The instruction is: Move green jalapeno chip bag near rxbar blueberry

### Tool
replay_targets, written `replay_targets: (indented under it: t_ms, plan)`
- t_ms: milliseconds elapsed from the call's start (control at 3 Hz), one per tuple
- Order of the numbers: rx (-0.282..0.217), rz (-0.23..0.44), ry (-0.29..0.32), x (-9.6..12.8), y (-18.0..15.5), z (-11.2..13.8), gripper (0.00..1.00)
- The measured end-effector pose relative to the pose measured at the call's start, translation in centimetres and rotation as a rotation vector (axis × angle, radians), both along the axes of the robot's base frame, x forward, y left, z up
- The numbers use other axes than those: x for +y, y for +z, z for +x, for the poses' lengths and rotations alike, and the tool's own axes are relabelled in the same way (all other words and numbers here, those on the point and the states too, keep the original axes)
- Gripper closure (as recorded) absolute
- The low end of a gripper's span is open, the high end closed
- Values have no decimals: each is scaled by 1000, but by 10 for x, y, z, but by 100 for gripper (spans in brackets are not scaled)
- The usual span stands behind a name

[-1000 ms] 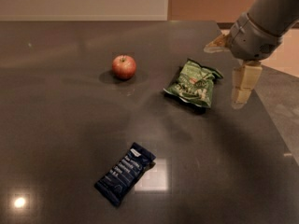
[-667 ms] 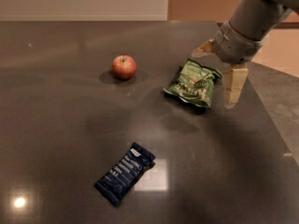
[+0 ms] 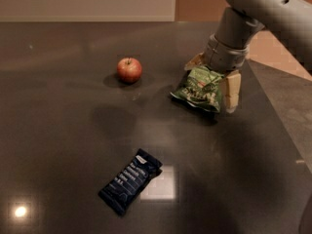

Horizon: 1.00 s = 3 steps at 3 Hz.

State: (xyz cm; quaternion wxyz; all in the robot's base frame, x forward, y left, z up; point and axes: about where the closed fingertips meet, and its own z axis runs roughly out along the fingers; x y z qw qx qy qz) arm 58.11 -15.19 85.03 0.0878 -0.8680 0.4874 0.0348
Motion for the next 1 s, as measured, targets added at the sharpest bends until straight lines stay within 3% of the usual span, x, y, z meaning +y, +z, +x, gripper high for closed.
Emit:
replay_targets:
  t_ms: [333,1000]
  plan:
    - [1,-51,60,0,-12,10,0]
    - [7,-105,128,-4,-19,14,41]
